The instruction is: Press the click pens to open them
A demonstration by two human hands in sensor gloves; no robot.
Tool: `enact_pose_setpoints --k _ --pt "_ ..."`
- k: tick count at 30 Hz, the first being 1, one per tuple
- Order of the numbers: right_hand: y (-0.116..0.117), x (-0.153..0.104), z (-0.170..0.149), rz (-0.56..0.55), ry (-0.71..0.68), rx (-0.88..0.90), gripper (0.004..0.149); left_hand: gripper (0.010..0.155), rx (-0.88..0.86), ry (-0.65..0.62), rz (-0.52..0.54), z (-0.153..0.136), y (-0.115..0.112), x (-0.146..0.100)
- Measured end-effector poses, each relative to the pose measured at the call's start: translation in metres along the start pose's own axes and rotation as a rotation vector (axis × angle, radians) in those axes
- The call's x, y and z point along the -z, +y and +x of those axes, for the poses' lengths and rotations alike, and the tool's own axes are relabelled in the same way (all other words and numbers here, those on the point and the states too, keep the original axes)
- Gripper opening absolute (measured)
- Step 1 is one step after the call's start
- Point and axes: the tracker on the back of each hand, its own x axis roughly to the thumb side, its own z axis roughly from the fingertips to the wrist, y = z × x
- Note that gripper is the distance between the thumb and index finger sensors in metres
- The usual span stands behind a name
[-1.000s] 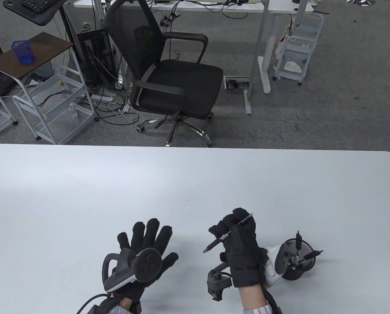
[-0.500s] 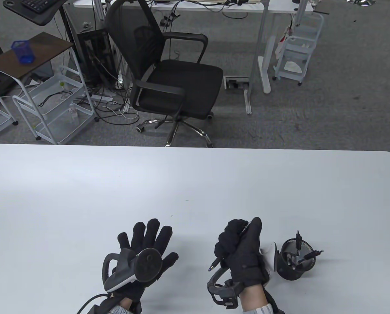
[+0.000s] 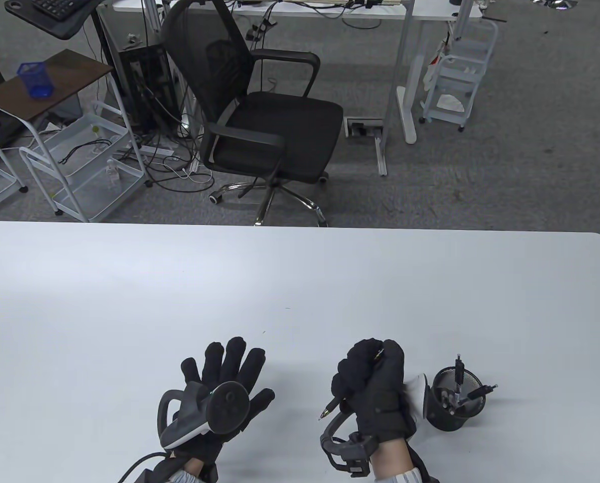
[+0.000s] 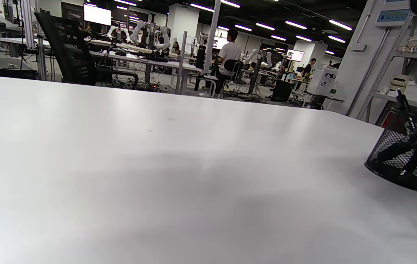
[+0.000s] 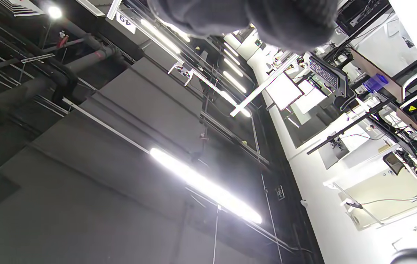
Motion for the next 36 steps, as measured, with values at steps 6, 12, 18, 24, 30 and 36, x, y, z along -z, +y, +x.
enact_pose_setpoints --k 6,12,18,24,30,36 --pt "0.001 0.000 0.000 -0.004 0.004 0.007 0.053 0.072 -0.001 -0.001 -0.003 0.000 0.000 0.000" --pt "0.000 0.001 0.000 0.005 0.001 -0.001 0.053 0.072 -0.001 -0.001 -0.002 0.000 0.000 0.000" --pt "0.011 0.003 0.008 0.078 -0.051 -0.179 0.063 0.072 0.001 -0.001 -0.005 0.001 0.000 0.000" --pt "0.027 0.004 0.017 0.105 -0.127 -0.539 0.054 0.072 0.001 0.002 -0.003 0.001 0.000 0.000" --pt "0.039 0.006 0.013 0.144 -0.119 -0.758 0.048 0.072 0.000 0.004 -0.004 0.001 0.000 0.000" --pt "0.041 0.011 -0.006 0.217 0.022 -0.877 0.047 0.072 0.003 0.007 -0.006 0.001 0.001 0.001"
